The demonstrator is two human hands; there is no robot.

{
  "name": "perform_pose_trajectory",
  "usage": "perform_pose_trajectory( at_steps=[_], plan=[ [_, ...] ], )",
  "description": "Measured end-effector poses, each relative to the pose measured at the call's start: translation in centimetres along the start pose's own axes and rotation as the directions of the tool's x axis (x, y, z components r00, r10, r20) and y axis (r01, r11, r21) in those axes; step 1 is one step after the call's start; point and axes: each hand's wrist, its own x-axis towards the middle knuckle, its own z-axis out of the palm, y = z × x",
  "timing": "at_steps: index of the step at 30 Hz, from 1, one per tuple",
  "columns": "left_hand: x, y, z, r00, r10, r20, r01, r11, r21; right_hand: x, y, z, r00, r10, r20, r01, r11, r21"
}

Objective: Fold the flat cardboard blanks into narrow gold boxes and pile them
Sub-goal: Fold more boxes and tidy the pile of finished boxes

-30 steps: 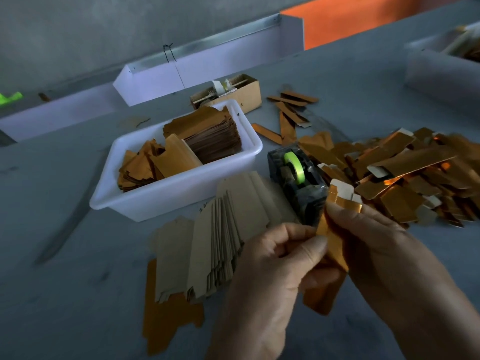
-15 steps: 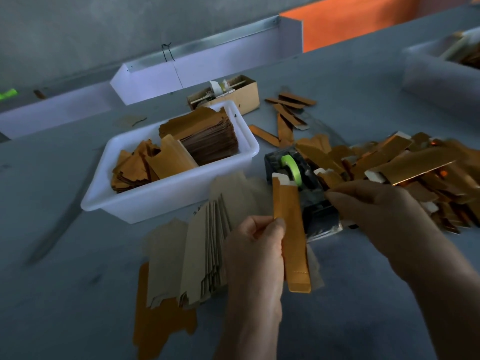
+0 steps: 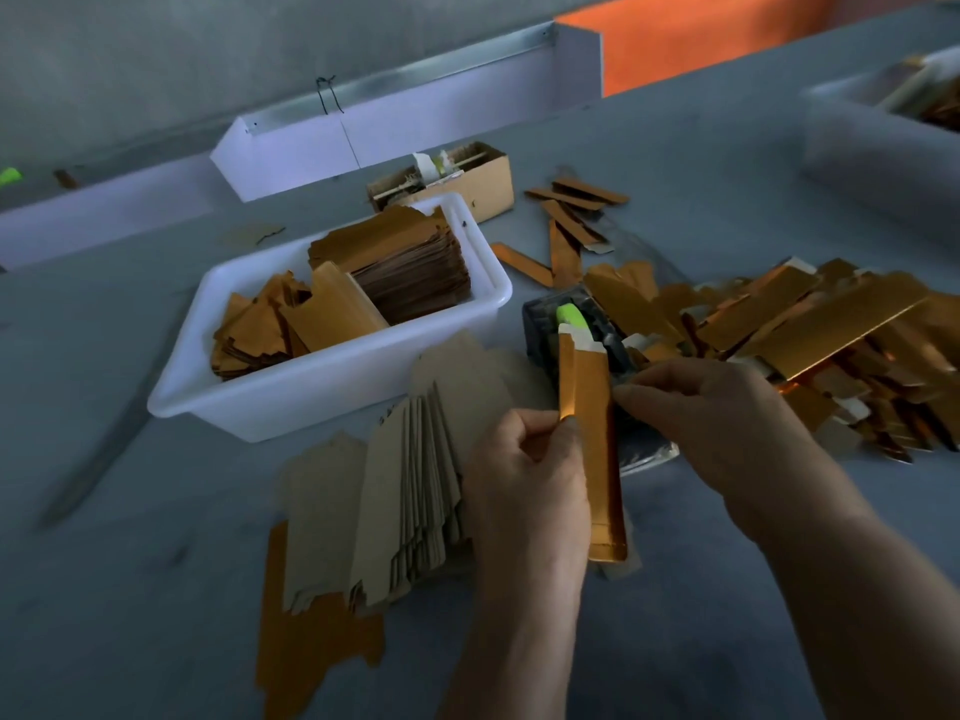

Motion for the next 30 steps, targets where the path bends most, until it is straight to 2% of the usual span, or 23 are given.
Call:
perform_pose_trajectory(
  at_steps=[4, 7, 9, 13, 18, 24, 30],
  plan=[
    [0.0, 0.0, 0.0, 1.000, -0.008, -0.001, 0.008, 1.000, -0.014, -0.1, -0.1, 0.6, 0.999, -0.023, -0.040, 0.027, 0.996, 0.085],
    [-0.1, -0.2, 0.0, 1.000, -0.022, -0.004, 0.022, 0.999, -0.042, -0.9, -0.1, 0.7, 0.996, 0.074, -0.053, -0.047, 0.913, 0.405],
    [-0.1, -0.4, -0.1, 1.000, -0.020, -0.011, 0.019, 0.998, -0.053, -1.5, 0.1, 0.6, 0.992, 0.100, -0.076, -0.051, 0.874, 0.483],
    [0.0, -0.7, -0.2, 1.000, -0.015, -0.022, 0.013, 0.996, -0.090, -2.4, 0.8, 0.5, 0.983, 0.015, -0.182, 0.021, 0.981, 0.194],
    [-0.1, -0.4, -0.2, 0.999, 0.001, -0.047, -0.010, 0.982, -0.188, -2.5, 1.2, 0.7, 0.973, -0.028, -0.227, 0.043, 0.997, 0.063],
    [0.1, 0.6, 0.8, 0.994, 0.107, -0.021, -0.109, 0.979, -0.170, -3.0, 1.5, 1.4, 0.968, -0.061, -0.245, 0.069, 0.997, 0.024],
    [0.8, 0.9, 1.4, 0.986, 0.161, 0.040, -0.162, 0.987, 0.002, -3.3, 1.5, 1.5, 0.966, -0.101, -0.240, 0.107, 0.994, 0.014]
  ],
)
